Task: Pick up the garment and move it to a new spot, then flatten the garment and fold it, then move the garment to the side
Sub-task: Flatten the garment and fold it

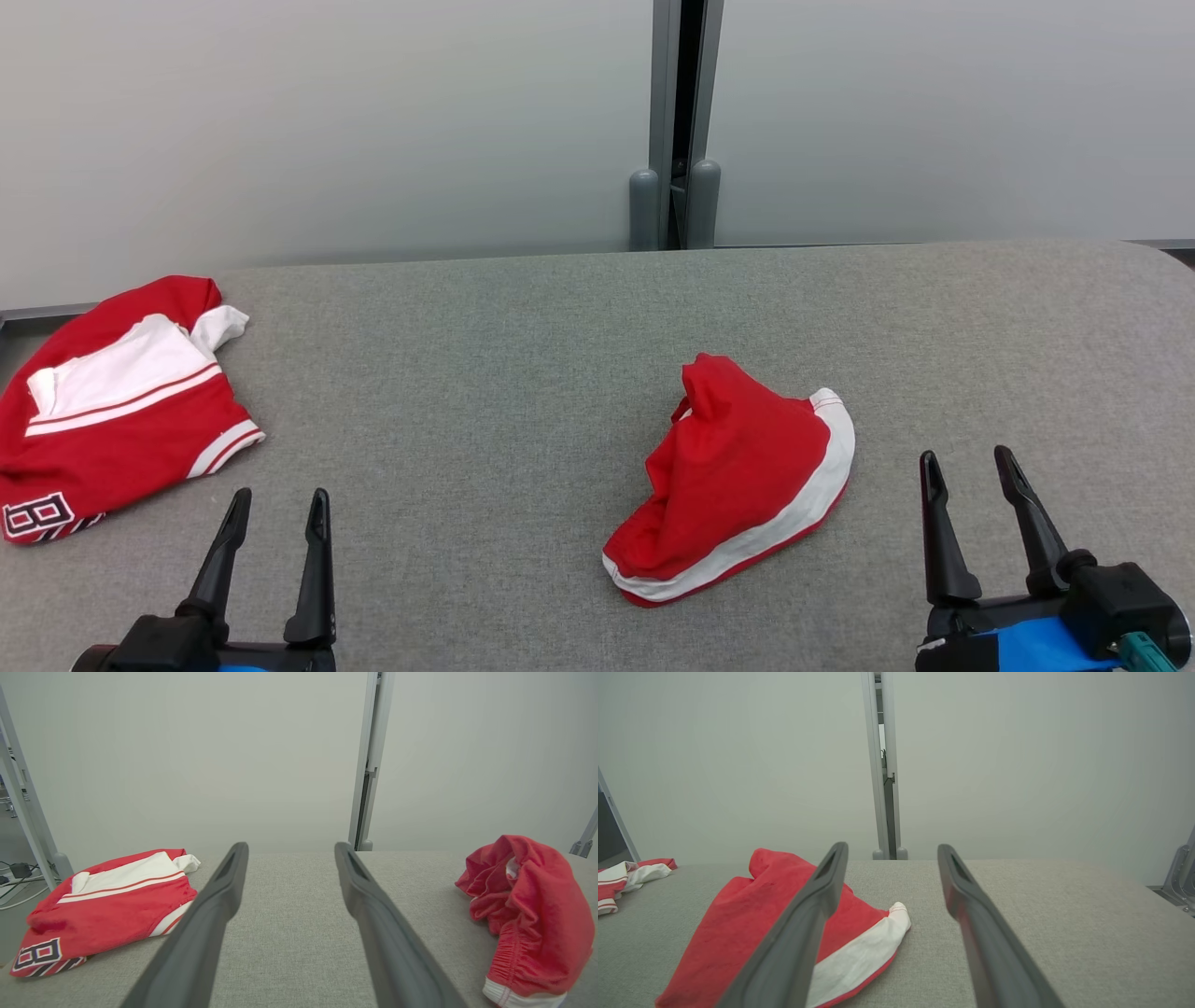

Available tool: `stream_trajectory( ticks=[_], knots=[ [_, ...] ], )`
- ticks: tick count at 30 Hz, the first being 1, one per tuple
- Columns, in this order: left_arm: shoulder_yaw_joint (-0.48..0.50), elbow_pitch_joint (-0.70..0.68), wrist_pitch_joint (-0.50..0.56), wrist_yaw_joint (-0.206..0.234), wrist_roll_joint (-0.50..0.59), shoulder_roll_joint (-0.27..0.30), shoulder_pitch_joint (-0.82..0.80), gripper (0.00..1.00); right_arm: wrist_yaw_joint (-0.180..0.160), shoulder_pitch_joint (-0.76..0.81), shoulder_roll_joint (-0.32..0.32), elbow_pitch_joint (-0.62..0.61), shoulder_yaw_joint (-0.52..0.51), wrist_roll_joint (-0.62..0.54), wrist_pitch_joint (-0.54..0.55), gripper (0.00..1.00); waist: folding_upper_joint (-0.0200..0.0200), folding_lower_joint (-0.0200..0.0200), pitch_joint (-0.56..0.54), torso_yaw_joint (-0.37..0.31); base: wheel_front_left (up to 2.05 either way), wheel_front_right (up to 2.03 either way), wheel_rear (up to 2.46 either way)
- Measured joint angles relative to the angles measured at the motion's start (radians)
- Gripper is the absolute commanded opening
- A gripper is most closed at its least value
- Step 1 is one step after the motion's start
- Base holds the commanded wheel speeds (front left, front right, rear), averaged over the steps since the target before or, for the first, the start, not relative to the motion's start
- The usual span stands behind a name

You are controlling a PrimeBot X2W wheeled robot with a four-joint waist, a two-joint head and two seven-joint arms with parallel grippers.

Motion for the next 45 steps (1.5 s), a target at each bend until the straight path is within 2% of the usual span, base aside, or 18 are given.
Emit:
stream_trajectory(
  ticks=[8,13,19,28,35,45],
  knots=[
    [-0.002,0.018,0.000,-0.038,0.023,-0.021,0.000,1.00,0.000,0.000,0.000,0.005,0.000,0.003,0.000,1.00,0.0000,0.0000,0.003,0.000,0.00,0.00,0.00],
    [-0.102,0.080,0.000,-0.071,0.037,-0.039,-0.022,1.00,0.000,-0.002,0.000,0.009,0.007,0.003,0.000,1.00,0.0000,0.0000,0.010,0.000,0.00,0.00,0.00],
    [-0.276,0.190,0.000,-0.084,0.037,-0.053,-0.088,1.00,0.000,-0.019,0.000,0.009,0.016,0.004,0.000,1.00,0.0000,0.0001,0.036,-0.009,0.00,0.00,0.00],
    [-0.518,0.345,0.000,-0.085,-0.019,-0.010,-0.250,1.00,0.000,-0.055,0.000,0.007,0.031,0.005,0.000,1.00,0.0000,0.0001,0.094,-0.046,0.00,0.00,0.00],
    [-0.606,0.461,0.000,-0.085,-0.065,0.018,-0.342,1.00,0.000,-0.078,0.000,0.002,0.030,0.013,0.000,1.00,0.0000,0.0002,0.147,-0.085,0.00,0.00,0.00],
    [-0.686,0.592,0.000,-0.085,-0.116,0.005,-0.456,1.00,0.000,-0.108,0.000,-0.002,0.038,0.015,0.000,1.00,0.0000,0.0002,0.202,-0.124,0.00,0.00,0.00]
  ],
)
